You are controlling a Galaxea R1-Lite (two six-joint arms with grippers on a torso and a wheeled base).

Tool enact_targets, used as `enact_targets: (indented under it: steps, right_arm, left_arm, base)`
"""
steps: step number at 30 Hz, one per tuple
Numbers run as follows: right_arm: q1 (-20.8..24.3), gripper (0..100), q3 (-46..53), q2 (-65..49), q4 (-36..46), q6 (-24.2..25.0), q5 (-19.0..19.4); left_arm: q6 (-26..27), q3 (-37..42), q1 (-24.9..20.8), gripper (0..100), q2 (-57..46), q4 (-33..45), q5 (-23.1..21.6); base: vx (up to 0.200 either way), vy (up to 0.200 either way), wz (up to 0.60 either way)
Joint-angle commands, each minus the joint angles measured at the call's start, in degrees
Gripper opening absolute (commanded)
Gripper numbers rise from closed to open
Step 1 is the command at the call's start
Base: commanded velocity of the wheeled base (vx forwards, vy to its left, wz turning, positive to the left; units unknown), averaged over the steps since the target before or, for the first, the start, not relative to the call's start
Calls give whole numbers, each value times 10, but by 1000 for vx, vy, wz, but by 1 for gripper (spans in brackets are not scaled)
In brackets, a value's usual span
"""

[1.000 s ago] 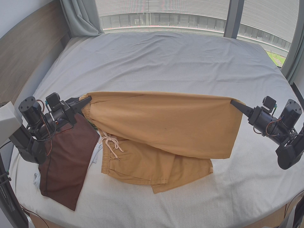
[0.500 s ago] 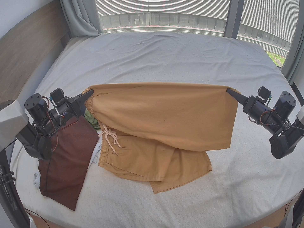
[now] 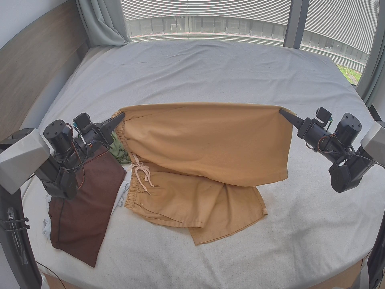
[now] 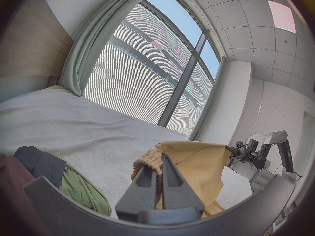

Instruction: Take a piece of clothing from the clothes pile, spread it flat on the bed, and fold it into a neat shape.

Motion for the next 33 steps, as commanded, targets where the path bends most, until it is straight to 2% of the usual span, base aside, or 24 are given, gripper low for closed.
enact_targets:
  steps: [1, 9, 20, 24, 33]
  right_arm:
    - [-1, 0, -26, 34, 1, 0, 1]
    - [-9, 0, -85, 71, 2, 20, 0]
    - [-17, 0, -149, 128, 11, 27, 0]
    - [-16, 0, -175, 156, 11, 27, 1]
    - [-15, 0, -225, 187, 39, 27, 0]
  left_arm:
    - [-4, -18, 0, 0, 27, -1, 3]
    - [-40, -62, -15, 0, 62, -1, 32]
    - [-71, -141, -28, 0, 125, -1, 38]
    - [-84, -177, -28, 0, 154, -1, 61]
    - [-106, -219, -28, 0, 183, -1, 62]
  base:
    - [0, 0, 0]
    - [0, 0, 0]
    - [0, 0, 0]
    - [0, 0, 0]
    - [0, 0, 0]
